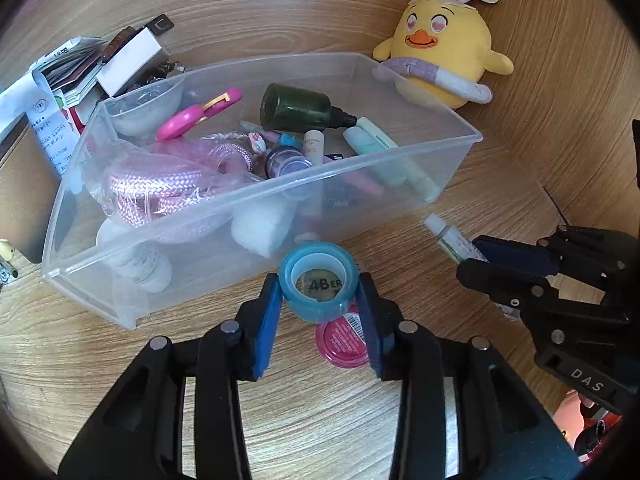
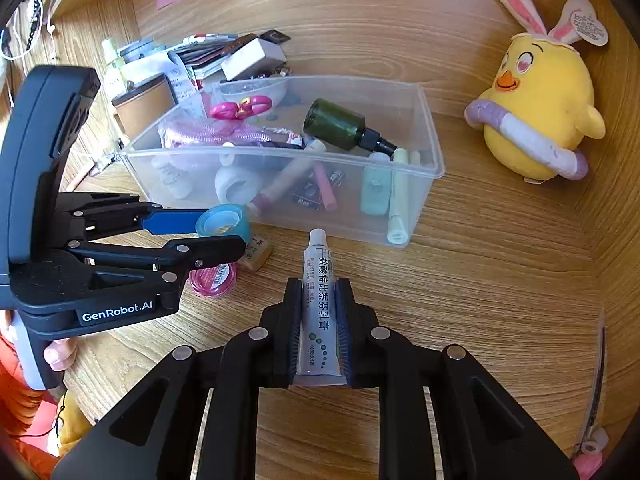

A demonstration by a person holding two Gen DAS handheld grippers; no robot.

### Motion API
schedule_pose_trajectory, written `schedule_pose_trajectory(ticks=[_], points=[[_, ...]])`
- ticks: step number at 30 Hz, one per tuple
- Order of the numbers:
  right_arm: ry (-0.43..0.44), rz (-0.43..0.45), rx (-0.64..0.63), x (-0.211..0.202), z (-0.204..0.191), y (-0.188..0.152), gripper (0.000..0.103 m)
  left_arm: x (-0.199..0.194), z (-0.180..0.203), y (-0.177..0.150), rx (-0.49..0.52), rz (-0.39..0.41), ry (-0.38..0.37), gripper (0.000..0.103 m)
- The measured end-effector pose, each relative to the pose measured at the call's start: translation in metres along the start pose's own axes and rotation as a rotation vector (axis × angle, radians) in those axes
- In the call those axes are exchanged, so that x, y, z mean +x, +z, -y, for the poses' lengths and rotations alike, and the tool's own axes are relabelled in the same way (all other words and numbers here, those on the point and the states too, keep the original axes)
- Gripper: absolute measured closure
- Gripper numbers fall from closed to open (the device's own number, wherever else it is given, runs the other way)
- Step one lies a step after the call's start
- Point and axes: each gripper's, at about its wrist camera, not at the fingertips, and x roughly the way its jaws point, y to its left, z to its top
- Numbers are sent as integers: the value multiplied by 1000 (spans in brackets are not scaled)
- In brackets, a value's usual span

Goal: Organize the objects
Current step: 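Grasp blue tape roll with left tool while right tool grasps white ointment tube, then lower tape roll and ointment tube into the clear box and open both tools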

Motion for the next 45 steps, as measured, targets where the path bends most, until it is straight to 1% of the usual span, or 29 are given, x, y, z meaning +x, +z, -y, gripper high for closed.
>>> schedule_pose_trajectory(ticks=[3, 9, 13, 18, 22, 26, 30, 34, 36, 41, 45], points=[[4, 22, 6, -7, 1, 2, 88, -10, 3, -4, 17, 26, 12, 65], [9, 78, 1, -25, 1, 10, 88, -38, 8, -4, 22, 85, -2, 65], [-2, 126, -9, -39, 0, 20, 88, -59, 9, 5, 22, 145, -7, 65], [-10, 184, -8, -51, 2, 37, 88, -79, 5, 19, 15, 215, 7, 65], [-20, 222, -9, -55, 1, 53, 88, -84, -3, 33, -3, 240, 19, 65], [-23, 234, -6, -50, 2, 70, 88, -81, -14, 44, -25, 241, 35, 65], [-33, 213, -8, -32, 4, 84, 88, -66, -26, 52, -52, 209, 48, 65], [-31, 159, 5, -6, 9, 94, 88, -48, -36, 54, -83, 161, 26, 65], [-28, 126, 9, 8, 11, 97, 88, -41, -37, 54, -84, 153, 33, 65], [-27, 58, 18, 37, 15, 97, 88, -27, -36, 56, -62, 126, 41, 65], [-23, 26, 13, 50, 16, 94, 88, -23, -38, 57, -72, 112, 33, 65]])
